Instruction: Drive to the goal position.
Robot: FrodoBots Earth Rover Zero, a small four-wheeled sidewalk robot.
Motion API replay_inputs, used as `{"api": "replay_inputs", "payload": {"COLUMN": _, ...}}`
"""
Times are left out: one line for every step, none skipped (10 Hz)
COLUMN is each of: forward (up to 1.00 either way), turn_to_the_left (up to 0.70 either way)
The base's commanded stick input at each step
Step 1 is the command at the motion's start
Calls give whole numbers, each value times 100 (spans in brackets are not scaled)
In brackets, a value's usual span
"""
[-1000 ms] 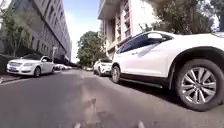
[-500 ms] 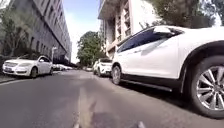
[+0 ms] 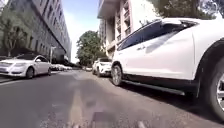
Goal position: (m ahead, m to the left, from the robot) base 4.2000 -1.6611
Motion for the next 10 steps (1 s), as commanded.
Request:
{"api": "replay_inputs", "payload": {"forward": 70, "turn_to_the_left": 14}}
{"api": "replay_inputs", "payload": {"forward": 70, "turn_to_the_left": 14}}
{"api": "replay_inputs", "payload": {"forward": 70, "turn_to_the_left": 14}}
{"api": "replay_inputs", "payload": {"forward": 70, "turn_to_the_left": 14}}
{"api": "replay_inputs", "payload": {"forward": 70, "turn_to_the_left": 14}}
{"api": "replay_inputs", "payload": {"forward": 70, "turn_to_the_left": 14}}
{"api": "replay_inputs", "payload": {"forward": 70, "turn_to_the_left": 14}}
{"api": "replay_inputs", "payload": {"forward": 70, "turn_to_the_left": 14}}
{"api": "replay_inputs", "payload": {"forward": 70, "turn_to_the_left": 14}}
{"api": "replay_inputs", "payload": {"forward": 70, "turn_to_the_left": 14}}
